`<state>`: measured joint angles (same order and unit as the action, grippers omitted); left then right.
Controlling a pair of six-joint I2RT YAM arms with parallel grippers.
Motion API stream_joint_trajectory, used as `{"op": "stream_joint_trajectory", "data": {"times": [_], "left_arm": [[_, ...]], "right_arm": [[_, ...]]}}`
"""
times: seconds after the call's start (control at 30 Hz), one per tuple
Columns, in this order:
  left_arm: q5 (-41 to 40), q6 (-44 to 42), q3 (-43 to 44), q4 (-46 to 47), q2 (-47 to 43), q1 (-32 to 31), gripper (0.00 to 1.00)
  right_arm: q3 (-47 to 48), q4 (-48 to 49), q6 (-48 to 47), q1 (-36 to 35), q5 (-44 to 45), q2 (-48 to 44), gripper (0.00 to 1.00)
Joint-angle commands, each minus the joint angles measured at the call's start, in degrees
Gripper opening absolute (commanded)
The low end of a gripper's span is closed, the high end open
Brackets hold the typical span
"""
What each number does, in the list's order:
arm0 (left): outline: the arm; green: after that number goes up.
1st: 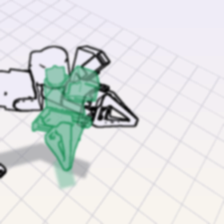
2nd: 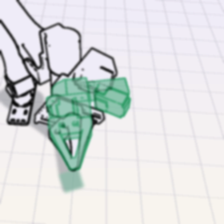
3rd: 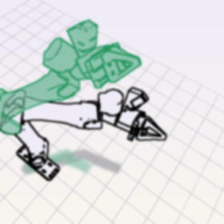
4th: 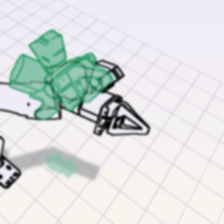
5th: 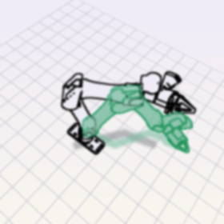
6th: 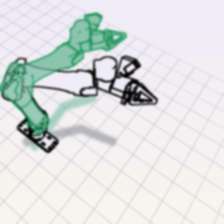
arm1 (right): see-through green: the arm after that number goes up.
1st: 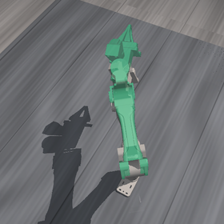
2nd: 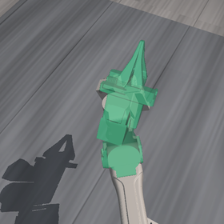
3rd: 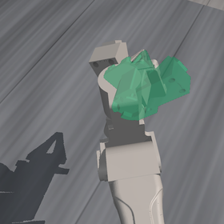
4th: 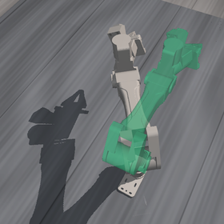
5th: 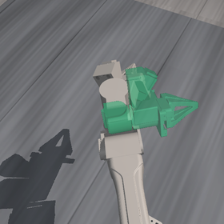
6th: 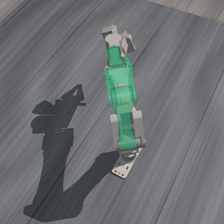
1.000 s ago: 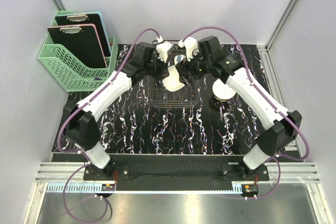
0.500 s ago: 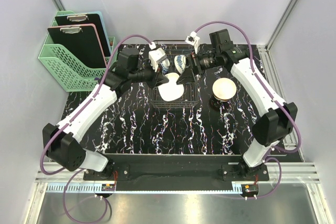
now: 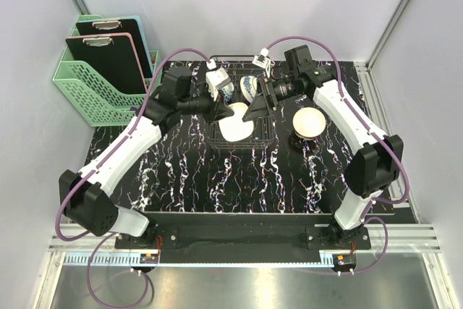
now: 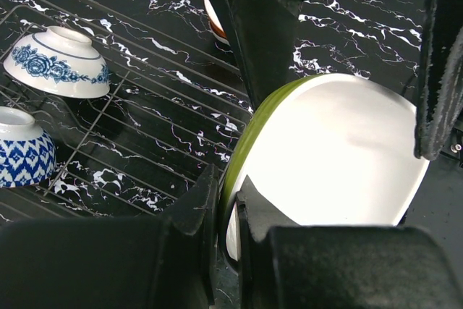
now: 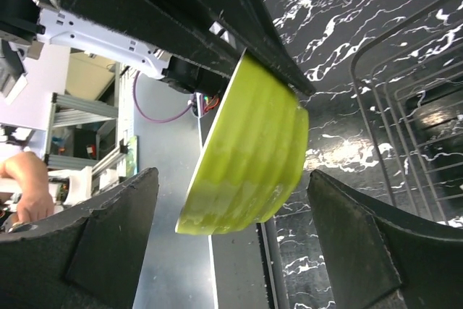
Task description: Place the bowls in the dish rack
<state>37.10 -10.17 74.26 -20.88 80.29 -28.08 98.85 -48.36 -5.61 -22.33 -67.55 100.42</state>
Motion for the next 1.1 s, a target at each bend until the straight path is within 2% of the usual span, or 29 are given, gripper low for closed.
{"op": "stream_joint_trajectory", "data": {"times": [0.0,0.37,0.63,1.07], "left_arm": [[-0.80,-0.99,1.50,4.18,-1.72,0.13,0.00],[-4.49,-0.64,2.20,5.94,-2.60,0.13,0.00],[-4.41,-0.72,1.77,6.03,-2.51,0.13,0.00],[-4.23,-0.37,1.59,6.21,-2.42,0.21,0.00]], "right_arm": [[-0.67,0.02,0.42,0.27,-3.47,-0.49,0.92],[-3.05,1.25,2.18,0.35,-11.28,2.41,0.91],[-2.08,2.22,3.06,0.35,-17.08,3.90,0.83],[-1.12,3.18,3.32,1.50,-23.15,5.48,0.84]]}}
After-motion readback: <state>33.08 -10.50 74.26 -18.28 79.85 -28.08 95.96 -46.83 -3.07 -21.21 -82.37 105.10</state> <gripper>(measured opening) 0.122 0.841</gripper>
